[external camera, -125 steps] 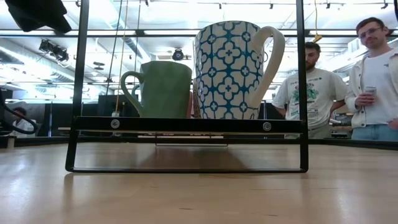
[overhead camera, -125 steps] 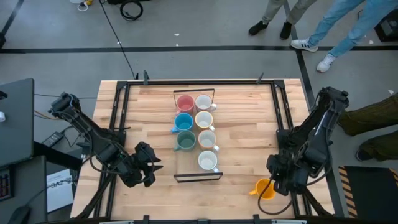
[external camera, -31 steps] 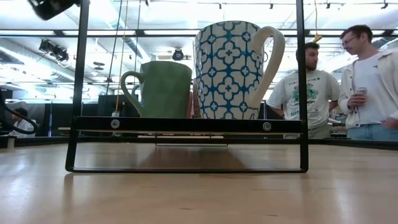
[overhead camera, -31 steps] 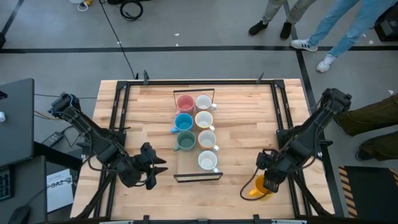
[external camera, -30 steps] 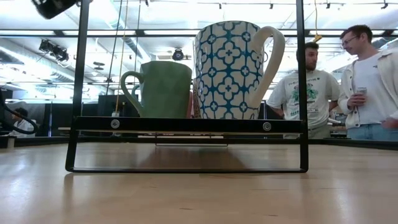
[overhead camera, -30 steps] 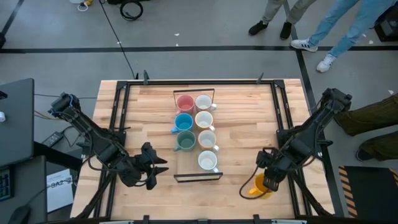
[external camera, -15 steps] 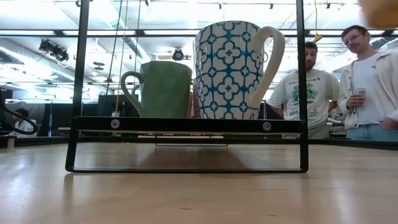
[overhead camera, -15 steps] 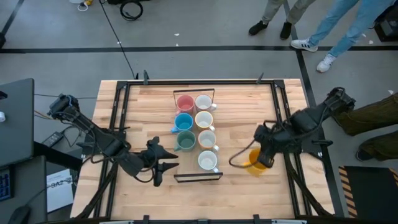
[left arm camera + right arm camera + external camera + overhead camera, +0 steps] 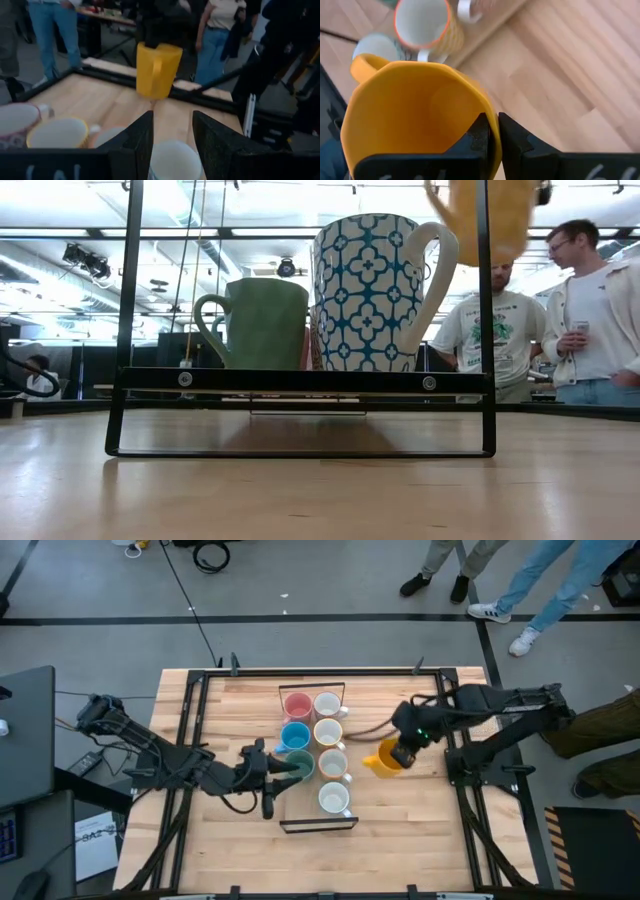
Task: Place coffee mugs
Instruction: Put the yellow mug on the shelf
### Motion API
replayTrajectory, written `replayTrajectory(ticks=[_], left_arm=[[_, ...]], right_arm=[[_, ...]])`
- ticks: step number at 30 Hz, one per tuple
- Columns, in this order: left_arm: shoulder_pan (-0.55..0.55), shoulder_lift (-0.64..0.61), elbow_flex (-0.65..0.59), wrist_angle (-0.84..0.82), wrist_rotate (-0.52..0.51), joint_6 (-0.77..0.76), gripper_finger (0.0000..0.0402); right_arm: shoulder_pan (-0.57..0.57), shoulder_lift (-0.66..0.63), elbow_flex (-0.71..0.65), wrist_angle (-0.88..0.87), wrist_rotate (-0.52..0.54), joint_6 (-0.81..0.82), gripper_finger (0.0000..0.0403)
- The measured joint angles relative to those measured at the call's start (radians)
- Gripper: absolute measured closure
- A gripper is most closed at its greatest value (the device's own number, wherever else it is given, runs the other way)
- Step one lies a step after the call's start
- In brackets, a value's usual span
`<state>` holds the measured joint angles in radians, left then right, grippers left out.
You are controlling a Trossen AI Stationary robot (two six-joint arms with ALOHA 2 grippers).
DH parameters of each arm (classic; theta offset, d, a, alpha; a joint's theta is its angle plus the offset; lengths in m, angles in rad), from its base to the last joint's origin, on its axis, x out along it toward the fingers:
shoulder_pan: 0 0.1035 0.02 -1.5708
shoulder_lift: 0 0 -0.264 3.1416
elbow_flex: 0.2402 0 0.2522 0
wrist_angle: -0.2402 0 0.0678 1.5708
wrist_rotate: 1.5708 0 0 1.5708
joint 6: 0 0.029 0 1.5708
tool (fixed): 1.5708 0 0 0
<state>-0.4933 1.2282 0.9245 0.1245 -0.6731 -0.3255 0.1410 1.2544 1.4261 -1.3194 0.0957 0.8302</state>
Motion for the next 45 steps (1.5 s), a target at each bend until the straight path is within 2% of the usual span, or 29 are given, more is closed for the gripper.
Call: replayTrajectory(ticks=[10, 17, 21, 29, 32, 45], left_arm=[[0.098, 0.05, -0.001, 0.079, 0.02, 0.082, 0.026], [0.145, 0.131, 0.001, 0.226, 0.029, 0.257, 0.026], [0.166, 0.173, 0.0, 0.276, 0.027, 0.307, 0.026], [0.21, 0.229, 0.001, 0.316, 0.028, 0.312, 0.026], [0.23, 0.247, 0.006, 0.345, 0.057, 0.313, 0.026], [0.29, 0.359, 0.137, 0.304, 0.121, 0.385, 0.026]], right_arm=[[-0.152, 0.073, 0.0, 0.138, -0.044, -0.192, 0.0373], [-0.191, 0.171, -0.001, 0.216, -0.075, -0.294, 0.0373], [-0.212, 0.2, 0.0, 0.259, -0.107, -0.329, 0.0373], [-0.238, 0.177, -0.001, 0.281, -0.119, -0.331, 0.0373], [-0.239, 0.176, -0.002, 0.292, -0.115, -0.33, 0.0373], [-0.238, 0.179, -0.002, 0.297, -0.123, -0.329, 0.0373]])
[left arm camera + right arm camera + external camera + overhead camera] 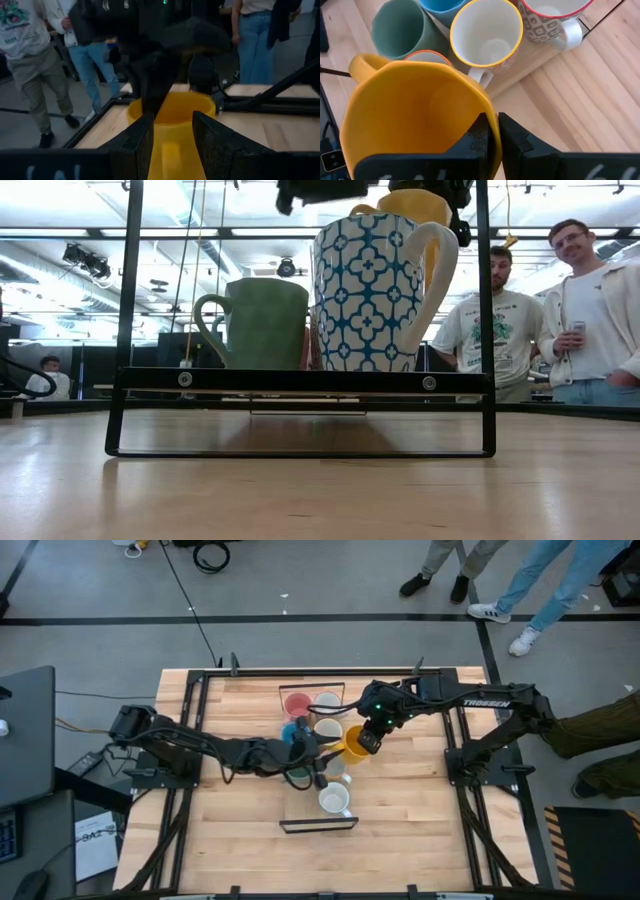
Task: Place coffee mugs
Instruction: Put the yellow mug on the shelf
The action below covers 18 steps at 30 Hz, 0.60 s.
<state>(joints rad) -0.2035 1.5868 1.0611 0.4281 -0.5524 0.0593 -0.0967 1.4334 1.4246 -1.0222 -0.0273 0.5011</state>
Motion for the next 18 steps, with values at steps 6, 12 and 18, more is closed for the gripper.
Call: replayTrajectory(ticks=[6, 12, 18], left_arm=[[0.0, 0.001, -0.002, -0.056, 0.0, -0.01, 0.026], [0.0, 0.001, -0.002, -0.106, 0.0, -0.029, 0.026], [0.0, 0.001, -0.003, -0.107, 0.0, -0.029, 0.026]], right_arm=[[0.0, 0.0, 0.0, -0.001, 0.0, 0.0, 0.0373], [0.0, 0.0, 0.0, 0.003, 0.0, 0.0, 0.0373], [0.0, 0.0, 0.0, 0.006, -0.001, 0.001, 0.0373]])
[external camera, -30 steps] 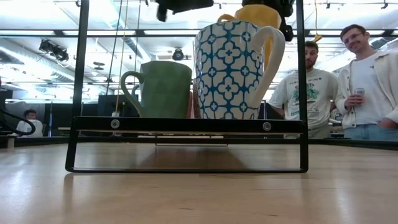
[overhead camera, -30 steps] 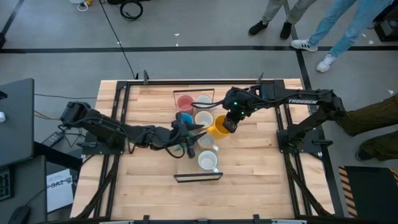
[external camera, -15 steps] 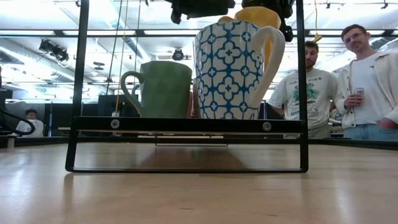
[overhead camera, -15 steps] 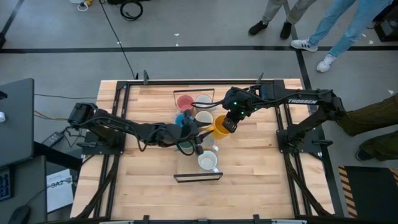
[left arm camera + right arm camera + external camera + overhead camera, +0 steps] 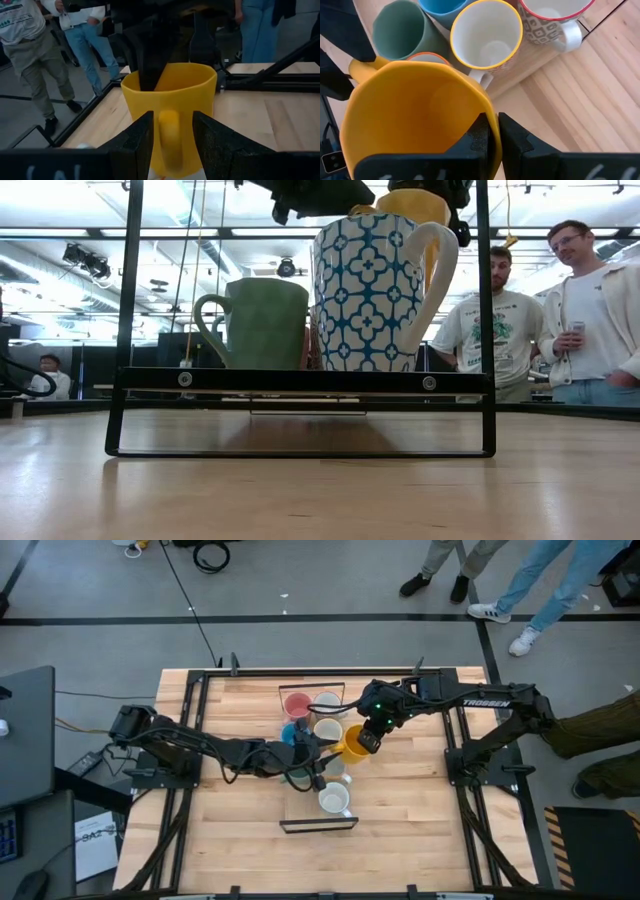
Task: Place coffee mugs
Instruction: Put the yellow mug on the shelf
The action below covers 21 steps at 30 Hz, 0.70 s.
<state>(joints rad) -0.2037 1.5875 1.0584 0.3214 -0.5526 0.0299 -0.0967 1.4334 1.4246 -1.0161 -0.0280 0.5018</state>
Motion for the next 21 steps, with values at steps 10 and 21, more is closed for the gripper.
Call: replayTrajectory(ticks=[10, 21], left_arm=[[0.0, 0.0, 0.0, 0.0, 0.0, -0.001, 0.026], [0.0, 0.0, 0.0, -0.001, -0.001, -0.002, 0.026]], right_arm=[[0.002, 0.0, 0.0, 0.002, -0.015, -0.005, 0.0373], [0.003, 0.0, 0.0, 0.031, -0.022, -0.03, 0.0373]])
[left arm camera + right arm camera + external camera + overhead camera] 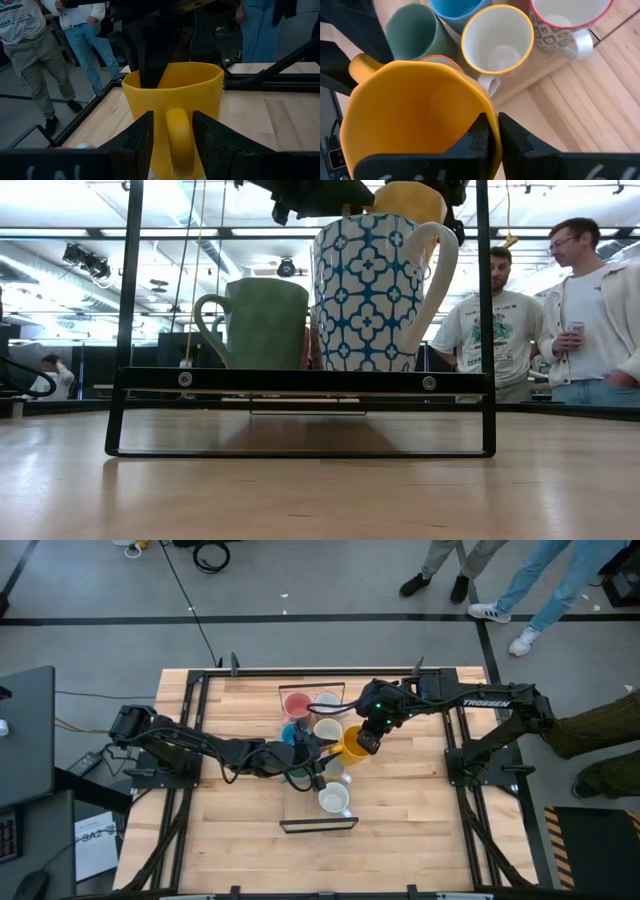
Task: Place coffee mugs
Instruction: Put the yellow mug on the shelf
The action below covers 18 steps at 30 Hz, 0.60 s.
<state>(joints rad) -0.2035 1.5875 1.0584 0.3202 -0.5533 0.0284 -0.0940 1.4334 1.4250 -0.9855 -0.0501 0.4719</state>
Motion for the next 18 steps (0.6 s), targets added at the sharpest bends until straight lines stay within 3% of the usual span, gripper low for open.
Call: replayTrajectory(ticks=[14, 18], left_arm=[[0.0, -0.002, 0.0, -0.001, -0.011, -0.001, 0.0262], [0.0, -0.002, 0.0, -0.001, -0.011, 0.0, 0.0279]], right_arm=[[0.0, 0.0, 0.0, 0.021, -0.005, -0.001, 0.0373], [0.0, 0.0, 0.0, 0.021, -0.005, 0.0, 0.0373]])
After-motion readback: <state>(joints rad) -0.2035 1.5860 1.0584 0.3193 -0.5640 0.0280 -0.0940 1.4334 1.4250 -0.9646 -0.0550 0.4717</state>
